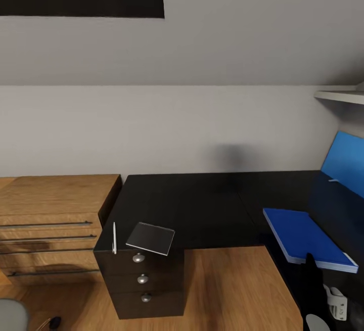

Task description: In the bedroom, organize the workspace by keeping the computer under the desk, ensuring the monitor is on the desk, placing the keyboard on the desk next to the monitor, placing the mouse on the desk next to the keyboard, moving the folder from the swivel chair onto the desk next to the mouse, stacking the notebook on top of the folder with the pen on top of the notebook, and positioning the swivel chair next to the desk.

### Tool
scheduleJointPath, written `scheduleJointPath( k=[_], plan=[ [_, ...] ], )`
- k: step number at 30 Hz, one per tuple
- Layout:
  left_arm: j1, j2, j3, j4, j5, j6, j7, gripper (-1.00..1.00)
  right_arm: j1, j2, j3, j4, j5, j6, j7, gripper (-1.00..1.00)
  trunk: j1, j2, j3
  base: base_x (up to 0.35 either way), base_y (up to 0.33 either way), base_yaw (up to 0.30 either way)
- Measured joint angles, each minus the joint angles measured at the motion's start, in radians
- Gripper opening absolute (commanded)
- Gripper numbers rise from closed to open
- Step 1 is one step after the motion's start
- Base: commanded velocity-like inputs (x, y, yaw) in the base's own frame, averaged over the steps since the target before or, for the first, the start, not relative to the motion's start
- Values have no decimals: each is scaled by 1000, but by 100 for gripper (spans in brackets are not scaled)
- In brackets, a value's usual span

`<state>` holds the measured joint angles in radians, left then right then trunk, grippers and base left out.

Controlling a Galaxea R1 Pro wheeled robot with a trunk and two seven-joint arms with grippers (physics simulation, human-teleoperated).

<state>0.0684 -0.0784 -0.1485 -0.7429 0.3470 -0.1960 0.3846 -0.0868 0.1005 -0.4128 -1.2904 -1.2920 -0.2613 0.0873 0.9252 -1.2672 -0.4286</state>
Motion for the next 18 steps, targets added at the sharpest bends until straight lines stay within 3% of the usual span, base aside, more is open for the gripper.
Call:
scheduleJointPath(
  k=[10,18],
  plan=[
    [0,0,0,0,0,0,0,100,0,0,2,0,0,1,1,-100,38,-70,-31,0,0,0],
    [0,1,1,1,0,1,0,100,0,0,1,0,0,1,0,-100,38,-70,-31,0,0,0]
  ],
)
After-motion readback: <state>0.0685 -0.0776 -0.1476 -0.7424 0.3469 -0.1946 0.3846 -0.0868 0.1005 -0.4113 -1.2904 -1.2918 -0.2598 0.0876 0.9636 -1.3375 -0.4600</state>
